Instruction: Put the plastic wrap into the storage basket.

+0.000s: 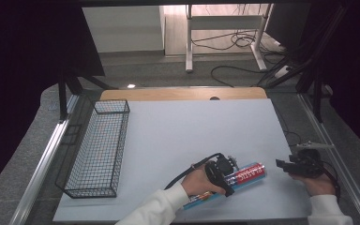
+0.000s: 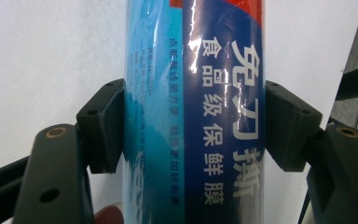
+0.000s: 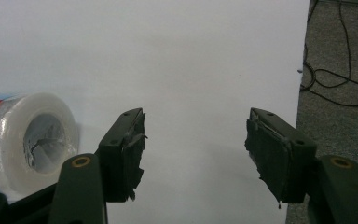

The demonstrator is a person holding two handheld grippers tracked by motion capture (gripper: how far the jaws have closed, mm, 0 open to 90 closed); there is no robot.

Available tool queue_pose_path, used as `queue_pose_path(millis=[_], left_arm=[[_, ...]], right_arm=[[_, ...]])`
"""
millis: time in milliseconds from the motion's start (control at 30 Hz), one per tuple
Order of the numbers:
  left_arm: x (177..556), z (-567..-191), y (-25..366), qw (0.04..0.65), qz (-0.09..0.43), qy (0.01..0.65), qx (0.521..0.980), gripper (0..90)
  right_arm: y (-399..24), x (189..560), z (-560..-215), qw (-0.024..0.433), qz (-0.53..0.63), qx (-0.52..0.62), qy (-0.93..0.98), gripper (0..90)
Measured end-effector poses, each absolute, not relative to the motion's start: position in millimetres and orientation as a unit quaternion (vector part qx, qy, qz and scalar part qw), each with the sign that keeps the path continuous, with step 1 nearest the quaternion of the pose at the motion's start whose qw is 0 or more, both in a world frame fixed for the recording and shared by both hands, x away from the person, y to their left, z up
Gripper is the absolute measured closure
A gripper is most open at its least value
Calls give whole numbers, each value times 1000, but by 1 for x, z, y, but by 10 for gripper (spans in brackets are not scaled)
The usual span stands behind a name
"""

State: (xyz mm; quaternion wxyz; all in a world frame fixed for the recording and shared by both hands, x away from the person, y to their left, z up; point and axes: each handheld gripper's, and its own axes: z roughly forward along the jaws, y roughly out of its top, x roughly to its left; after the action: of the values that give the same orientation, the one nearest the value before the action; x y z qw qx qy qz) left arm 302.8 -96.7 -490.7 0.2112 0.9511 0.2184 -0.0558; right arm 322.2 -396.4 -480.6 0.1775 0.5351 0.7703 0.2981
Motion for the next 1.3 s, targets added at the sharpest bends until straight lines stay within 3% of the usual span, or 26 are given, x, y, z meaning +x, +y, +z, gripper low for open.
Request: queue_pose_path(millis=[533,1300], left_arm=[[313,-466,-90,214,-52,222,950,322],[335,-406,-24,256,-36,264,929,322]], right_arm=[[-403,321,-476,191,310,542,758,375],[-403,321,-474,195,316,547,751,375]])
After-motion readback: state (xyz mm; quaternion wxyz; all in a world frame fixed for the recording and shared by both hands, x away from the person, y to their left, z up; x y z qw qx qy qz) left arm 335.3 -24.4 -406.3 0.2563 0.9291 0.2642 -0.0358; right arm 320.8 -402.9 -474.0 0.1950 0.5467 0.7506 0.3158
